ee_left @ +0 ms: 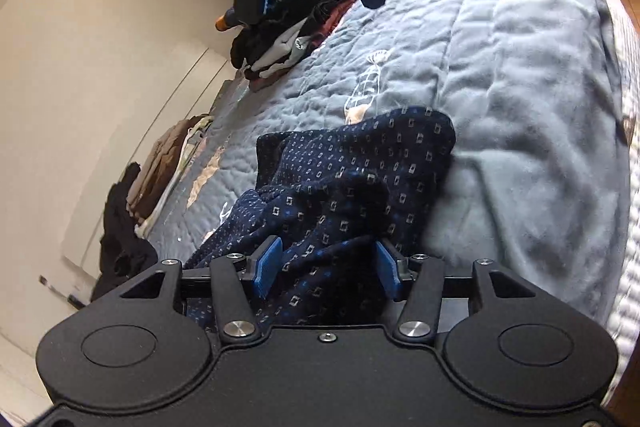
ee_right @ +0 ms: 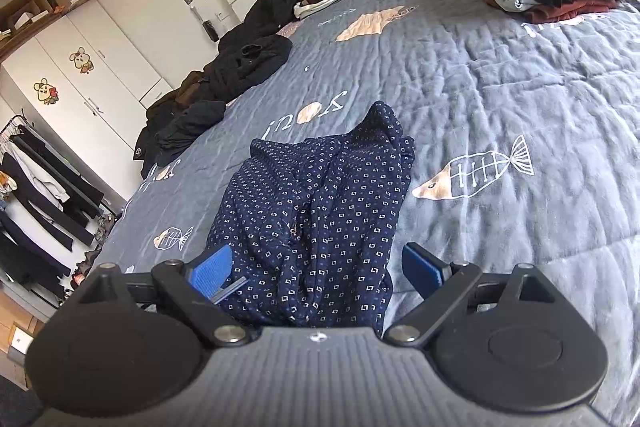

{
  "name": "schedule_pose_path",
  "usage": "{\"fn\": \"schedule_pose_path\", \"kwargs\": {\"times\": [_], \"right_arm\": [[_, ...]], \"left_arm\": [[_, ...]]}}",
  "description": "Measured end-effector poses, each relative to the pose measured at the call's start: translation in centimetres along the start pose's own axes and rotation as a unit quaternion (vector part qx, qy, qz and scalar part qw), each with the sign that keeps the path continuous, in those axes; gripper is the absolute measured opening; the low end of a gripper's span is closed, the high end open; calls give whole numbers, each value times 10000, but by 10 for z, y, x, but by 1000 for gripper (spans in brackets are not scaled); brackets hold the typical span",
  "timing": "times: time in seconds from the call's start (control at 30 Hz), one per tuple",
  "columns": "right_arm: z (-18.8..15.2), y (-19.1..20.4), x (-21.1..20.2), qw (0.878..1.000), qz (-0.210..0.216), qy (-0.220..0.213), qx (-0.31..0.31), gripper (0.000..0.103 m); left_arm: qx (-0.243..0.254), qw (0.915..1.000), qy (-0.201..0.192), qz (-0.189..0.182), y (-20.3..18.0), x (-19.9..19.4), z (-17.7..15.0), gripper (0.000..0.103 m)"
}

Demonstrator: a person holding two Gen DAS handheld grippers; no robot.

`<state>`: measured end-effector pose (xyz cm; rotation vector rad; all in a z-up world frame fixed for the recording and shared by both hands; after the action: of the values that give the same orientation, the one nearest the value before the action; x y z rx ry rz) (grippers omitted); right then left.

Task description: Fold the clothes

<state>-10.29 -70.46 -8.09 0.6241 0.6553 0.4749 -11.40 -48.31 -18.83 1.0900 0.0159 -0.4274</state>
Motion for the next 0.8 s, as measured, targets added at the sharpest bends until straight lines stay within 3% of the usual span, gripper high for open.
{"fn": "schedule_pose_path", "kwargs": {"times": [0.2, 0.3, 0.33, 0.37, 0.4, 0.5, 0.57, 0.7, 0.8], "right_arm": [[1, 0, 1, 10000, -7, -11, -6, 92], [1, 0, 0, 10000, 10, -31, -7, 92], [1, 0, -1, 10000, 6, -45, 2, 92], [1, -1, -2, 10000, 2, -60, 11, 92], [1, -1, -2, 10000, -2, -74, 20, 92], [1, -3, -4, 9999, -18, -114, 60, 92], [2, -4, -5, 9999, -5, -140, 76, 92], [2, -4, -7, 9998, 43, -169, 99, 92], [1, -3, -7, 9998, 95, -157, 106, 92]], "left_arm": [[653, 9963, -427, 353, -17, 9, 6, 49], [1064, 9930, -248, 445, -33, 21, 6, 49], [1060, 9932, -242, 415, -34, 23, 5, 46], [1023, 9940, -184, 350, -34, 26, 4, 26], [909, 9953, -127, 305, -31, 27, 4, 16], [508, 9985, 28, 192, -21, 29, 6, 10], [-188, 9997, 138, 81, 0, 29, 13, 10], [-1495, 9883, 312, -49, 51, 33, 29, 9], [-1630, 9865, 166, 5, 63, 30, 40, 8]]}}
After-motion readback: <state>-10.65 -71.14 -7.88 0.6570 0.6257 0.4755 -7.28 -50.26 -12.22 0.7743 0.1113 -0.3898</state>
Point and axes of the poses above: each gripper's, at about its wrist camera, not at the fingertips, and x roughly the way its jaws point, y to its left, z to its top, the point moved 1 cm from there along x, roughly the way its jaws point, and after that the axes turned 15 degrees about z, right-handed, at the moved point
